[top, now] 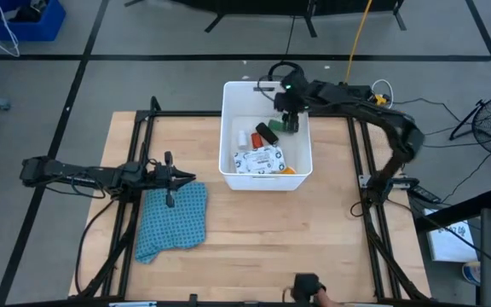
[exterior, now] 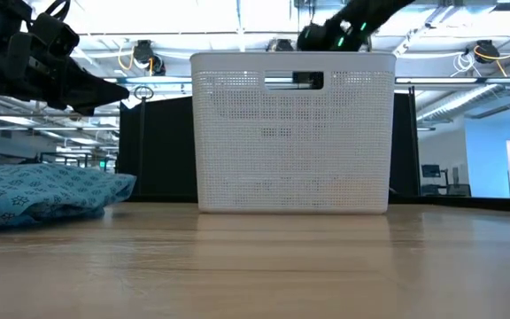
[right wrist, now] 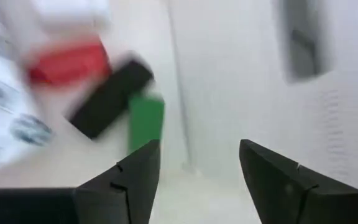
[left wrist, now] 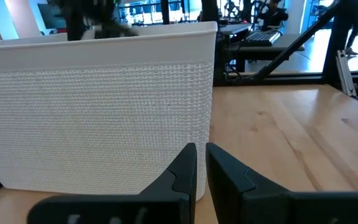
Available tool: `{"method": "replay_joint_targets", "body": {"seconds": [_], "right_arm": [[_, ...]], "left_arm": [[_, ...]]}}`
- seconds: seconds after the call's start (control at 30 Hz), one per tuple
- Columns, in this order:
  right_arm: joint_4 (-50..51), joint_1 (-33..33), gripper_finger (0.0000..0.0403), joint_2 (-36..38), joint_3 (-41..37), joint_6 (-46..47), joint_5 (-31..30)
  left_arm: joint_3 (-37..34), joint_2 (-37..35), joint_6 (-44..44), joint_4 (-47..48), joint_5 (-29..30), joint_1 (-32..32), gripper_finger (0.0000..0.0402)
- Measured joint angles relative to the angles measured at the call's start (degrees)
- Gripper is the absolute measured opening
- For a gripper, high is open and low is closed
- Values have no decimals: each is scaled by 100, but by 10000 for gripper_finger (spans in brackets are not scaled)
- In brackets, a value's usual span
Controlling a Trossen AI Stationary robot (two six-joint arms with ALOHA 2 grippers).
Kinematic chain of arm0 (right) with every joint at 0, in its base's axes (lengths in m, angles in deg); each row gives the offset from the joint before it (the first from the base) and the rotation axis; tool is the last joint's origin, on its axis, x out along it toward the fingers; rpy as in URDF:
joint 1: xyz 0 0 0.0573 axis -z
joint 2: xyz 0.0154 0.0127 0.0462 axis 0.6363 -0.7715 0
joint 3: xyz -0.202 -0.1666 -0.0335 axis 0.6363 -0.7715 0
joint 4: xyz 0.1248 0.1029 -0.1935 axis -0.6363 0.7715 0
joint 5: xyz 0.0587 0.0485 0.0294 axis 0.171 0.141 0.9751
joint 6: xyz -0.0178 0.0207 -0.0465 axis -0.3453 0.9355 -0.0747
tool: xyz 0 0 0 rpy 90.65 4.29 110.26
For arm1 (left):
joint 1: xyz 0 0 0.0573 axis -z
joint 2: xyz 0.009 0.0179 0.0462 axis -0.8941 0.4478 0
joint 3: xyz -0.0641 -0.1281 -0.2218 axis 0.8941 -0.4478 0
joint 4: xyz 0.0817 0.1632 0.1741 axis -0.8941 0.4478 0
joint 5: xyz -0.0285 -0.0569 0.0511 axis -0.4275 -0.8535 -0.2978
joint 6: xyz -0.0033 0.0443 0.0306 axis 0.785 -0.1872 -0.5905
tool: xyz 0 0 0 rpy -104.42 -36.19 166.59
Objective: Pick & place medical supplies in basket/bin
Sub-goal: Return to Home Position
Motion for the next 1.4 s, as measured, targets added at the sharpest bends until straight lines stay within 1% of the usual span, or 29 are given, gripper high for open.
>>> {"method": "replay_joint_targets", "body": {"seconds": [0.07,0.1,0.2,0.33,0.4,0.43,0.47,0.57,0.67,0.73,0.83,0.97,1.1,1.2,1.3,1.4], "right_arm": [[-85,-51,201,430,2,77,477],[-144,-60,193,635,2,186,827],[-323,-120,156,1214,2,611,1862],[-352,-258,80,1907,6,1255,2975],[-335,-427,36,2204,12,1585,3201],[-305,-543,19,2344,13,1710,3197],[-253,-681,10,2473,13,1796,3195],[-137,-1169,9,2804,13,1949,3157],[-314,-1804,2,3134,-211,2119,2758],[-645,-2288,1,3405,-607,2273,2417],[-1360,-2996,1,3867,-1457,2478,1943],[-2305,-3598,0,4598,-2762,2577,1501],[-3082,-3608,0,5433,-3918,2743,1596],[-3501,-3609,0,5972,-4646,2835,2102],[-4140,-3625,0,6396,-5387,3100,2133],[-4698,-3619,0,6731,-6029,3186,2147]], "left_arm": [[-2,0,26,-6,2,-1,37],[0,0,34,-11,1,-1,37],[-1,0,37,-48,2,-1,37],[-1,0,38,-69,4,-1,37],[-1,0,38,-74,6,-2,37],[-1,0,37,-74,7,-2,37],[0,0,37,-74,7,-1,37],[0,0,37,-76,9,0,37],[0,0,51,-78,9,-2,37],[0,0,104,-80,7,-2,37],[0,0,276,-98,7,-1,37],[0,0,481,-101,7,0,37],[0,0,490,-144,9,0,37],[-1,0,504,-145,9,-2,37],[-2,0,610,-259,24,-2,37],[-2,0,412,-449,13,-1,37]]}}
